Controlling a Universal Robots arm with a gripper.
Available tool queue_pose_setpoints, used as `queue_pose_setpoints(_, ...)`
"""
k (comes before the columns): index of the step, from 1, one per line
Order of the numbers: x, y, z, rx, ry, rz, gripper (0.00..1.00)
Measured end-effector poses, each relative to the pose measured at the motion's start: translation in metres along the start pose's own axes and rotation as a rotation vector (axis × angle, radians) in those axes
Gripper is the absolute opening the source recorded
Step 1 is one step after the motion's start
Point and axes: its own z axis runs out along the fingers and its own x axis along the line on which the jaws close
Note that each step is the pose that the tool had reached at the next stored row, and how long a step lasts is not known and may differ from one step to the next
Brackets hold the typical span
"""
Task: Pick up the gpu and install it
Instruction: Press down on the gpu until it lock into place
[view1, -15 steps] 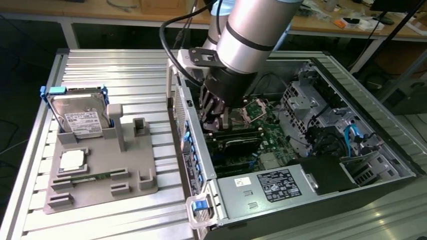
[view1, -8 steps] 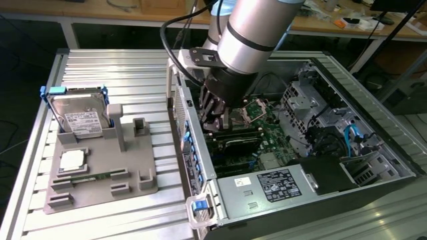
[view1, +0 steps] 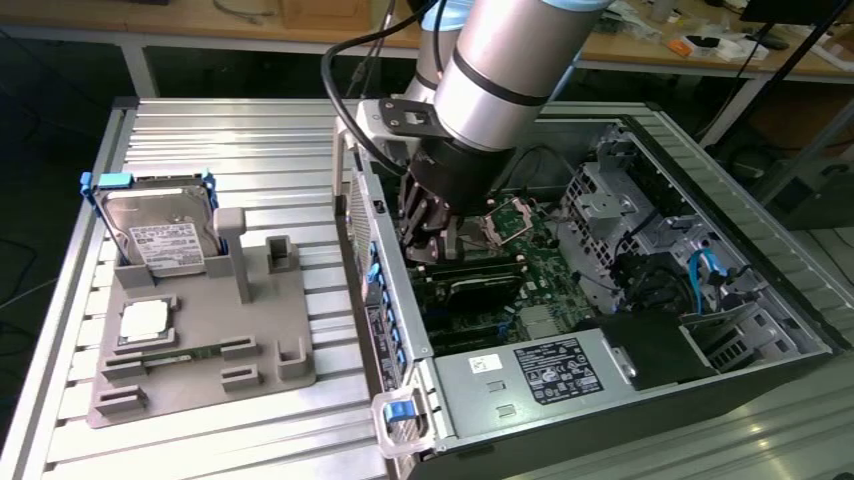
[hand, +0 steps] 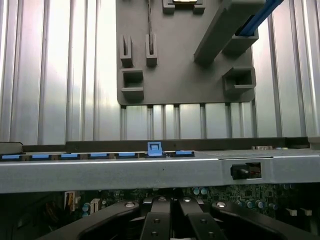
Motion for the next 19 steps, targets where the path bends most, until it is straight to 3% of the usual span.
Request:
queue_pose_setpoints(6, 0.001, -0.0008, 0.0022, -0.0004, 0.0009, 0.0, 0.11)
queue_pose_setpoints(8, 0.0, -0.0003, -0.003, 0.002, -0.0027, 0.0, 0.11)
queue_pose_setpoints(11, 0.0, 0.0025, -0.0189, 0.0, -0.0001, 0.0, 0.11)
queue_pose_setpoints(16, 0.0, 0.0006, -0.0208, -0.0004, 0.0, 0.0, 0.11)
queue_pose_setpoints(17, 0.0, 0.0005, -0.0206, 0.0002, -0.0002, 0.0, 0.11)
queue_pose_setpoints(19, 0.0, 0.0004, -0.02, 0.0088, 0.0001, 0.0, 0.11)
